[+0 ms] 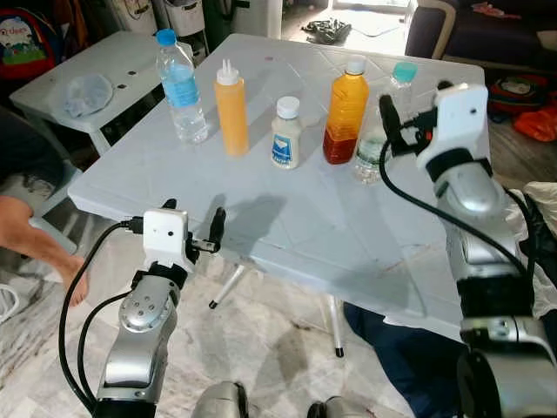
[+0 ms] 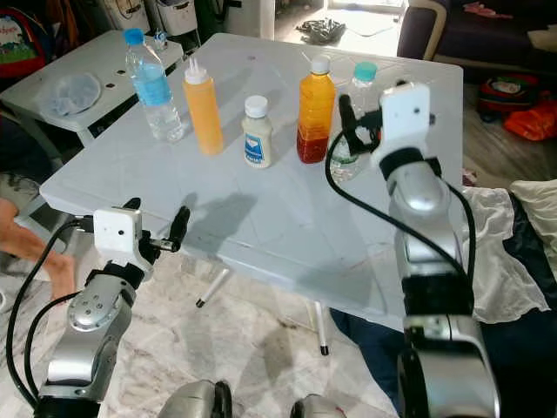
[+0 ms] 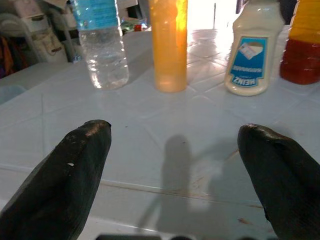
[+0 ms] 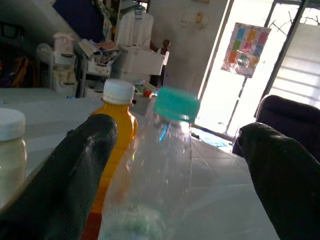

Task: Restocking fridge

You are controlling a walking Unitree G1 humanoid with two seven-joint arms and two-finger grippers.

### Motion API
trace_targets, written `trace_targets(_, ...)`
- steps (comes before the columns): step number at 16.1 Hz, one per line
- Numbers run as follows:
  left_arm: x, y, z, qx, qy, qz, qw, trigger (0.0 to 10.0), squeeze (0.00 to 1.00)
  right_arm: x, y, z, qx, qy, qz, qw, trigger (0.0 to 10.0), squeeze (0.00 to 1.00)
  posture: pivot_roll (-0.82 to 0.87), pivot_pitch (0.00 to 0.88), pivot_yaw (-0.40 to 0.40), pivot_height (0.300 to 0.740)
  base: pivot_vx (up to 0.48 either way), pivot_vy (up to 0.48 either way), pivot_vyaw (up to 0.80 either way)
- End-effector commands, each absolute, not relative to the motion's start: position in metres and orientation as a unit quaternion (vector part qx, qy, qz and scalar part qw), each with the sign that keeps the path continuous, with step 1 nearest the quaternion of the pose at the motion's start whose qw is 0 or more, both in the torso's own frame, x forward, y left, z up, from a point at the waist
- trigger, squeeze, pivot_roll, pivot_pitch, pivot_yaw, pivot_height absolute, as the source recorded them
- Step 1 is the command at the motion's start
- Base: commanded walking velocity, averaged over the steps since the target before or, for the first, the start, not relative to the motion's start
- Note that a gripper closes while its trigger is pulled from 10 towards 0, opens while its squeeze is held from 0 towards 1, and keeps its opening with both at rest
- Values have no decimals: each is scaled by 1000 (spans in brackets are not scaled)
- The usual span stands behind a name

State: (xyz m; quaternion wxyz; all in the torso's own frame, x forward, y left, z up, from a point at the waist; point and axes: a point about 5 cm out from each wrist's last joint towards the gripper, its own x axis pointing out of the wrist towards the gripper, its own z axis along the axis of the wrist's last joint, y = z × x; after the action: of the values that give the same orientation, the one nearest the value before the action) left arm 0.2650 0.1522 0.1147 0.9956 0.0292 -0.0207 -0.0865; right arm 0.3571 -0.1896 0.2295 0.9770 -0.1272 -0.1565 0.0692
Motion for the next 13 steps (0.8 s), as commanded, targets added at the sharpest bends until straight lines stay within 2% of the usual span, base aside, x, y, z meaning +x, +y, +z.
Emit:
trace_targets(1,263,156,116,36,-19,-85,996,10000,0,361,-187,237,-131,-168,79,974,10000,0,100,92,48,740,0,0,0)
trace_targets(8,260,160,118,49,-11,-91,995,10000,0,382,-187,253,-123,-162,71,977,10000,0,132,105,61,740,0,0,0)
trace_targets(9,259,162,118,53,-9,-92,994,10000,0,388,-184,255,-121,-157,79,977,7647,0,141,110,66,740,0,0,0)
trace_targets(11,258,163,119,57,-8,-93,994,10000,0,393,-181,255,-119,-147,78,979,0,0,153,112,66,740,0,0,0)
trace_targets(13,258,164,120,60,-7,-93,994,10000,0,396,-178,254,-101,-139,77,982,0,0,160,113,65,740,0,0,0)
